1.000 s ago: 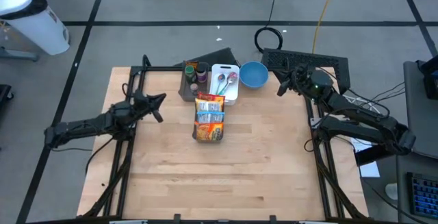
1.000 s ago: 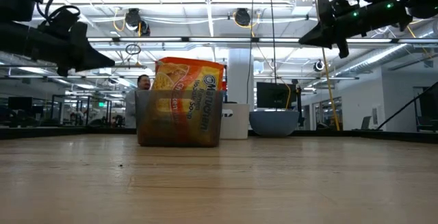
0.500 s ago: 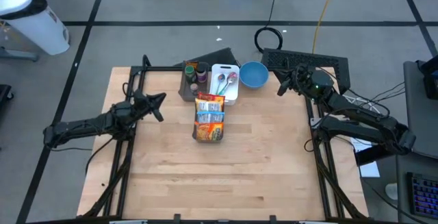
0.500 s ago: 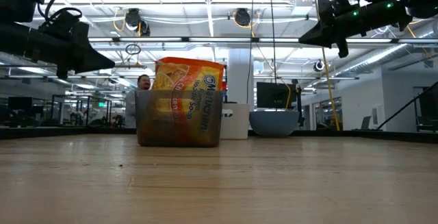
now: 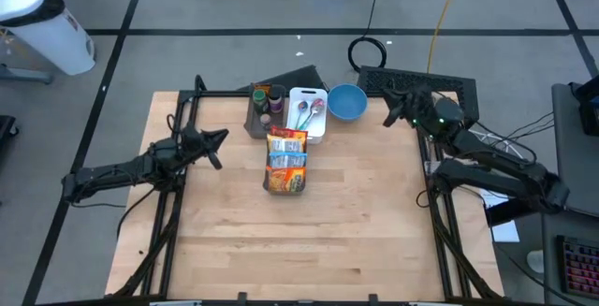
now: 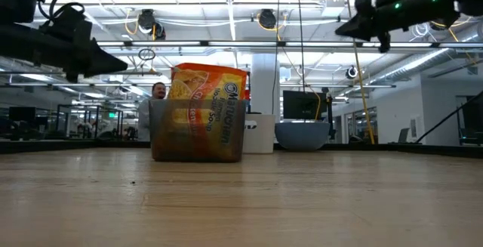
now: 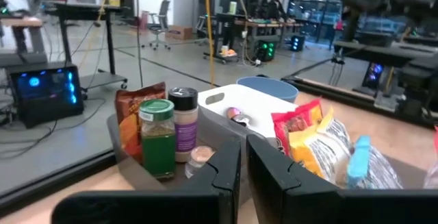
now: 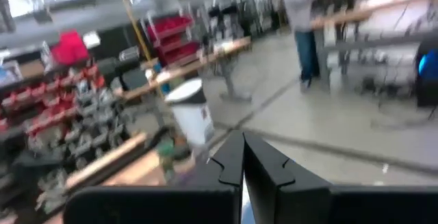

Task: Pick & Place Food Item
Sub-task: Return to Home Position

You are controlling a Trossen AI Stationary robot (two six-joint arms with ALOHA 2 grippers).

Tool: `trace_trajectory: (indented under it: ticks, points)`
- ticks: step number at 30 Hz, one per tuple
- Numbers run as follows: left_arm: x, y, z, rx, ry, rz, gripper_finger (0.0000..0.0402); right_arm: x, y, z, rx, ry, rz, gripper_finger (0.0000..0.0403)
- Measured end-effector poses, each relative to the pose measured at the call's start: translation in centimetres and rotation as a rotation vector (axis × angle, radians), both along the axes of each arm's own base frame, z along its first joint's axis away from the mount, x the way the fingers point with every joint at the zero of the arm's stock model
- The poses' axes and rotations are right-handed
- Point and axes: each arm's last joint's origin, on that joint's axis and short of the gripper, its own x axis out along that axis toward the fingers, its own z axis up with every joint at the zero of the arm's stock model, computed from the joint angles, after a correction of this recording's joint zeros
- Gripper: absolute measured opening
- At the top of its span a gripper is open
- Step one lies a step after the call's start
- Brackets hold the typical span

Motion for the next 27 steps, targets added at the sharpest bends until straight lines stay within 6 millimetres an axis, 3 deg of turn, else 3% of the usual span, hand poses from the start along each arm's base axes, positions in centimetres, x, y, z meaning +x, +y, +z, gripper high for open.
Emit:
trace_trajectory:
  ticks: [7, 12, 19, 27]
  points:
    - [0.0, 0.0, 0.0, 0.067, 0.044, -0.012, 0.0031, -1.6, 2.7, 0.9, -0.072, 0.019, 0.066, 0.0000]
    - [0.0, 0.0, 0.1, 0.112, 0.071, -0.014, 0.0031, -2.0, 4.3, -0.8, -0.046, 0.145, 0.146, 0.0000]
    - [0.0, 0.0, 0.1, 0.116, 0.073, -0.014, 0.0031, -2.5, 5.9, -6.6, -0.023, 0.091, 0.220, 0.0000]
    - [0.0, 0.0, 0.1, 0.116, 0.073, -0.013, 0.0031, -4.0, 7.0, -7.2, -0.118, 0.128, 0.259, 0.0000]
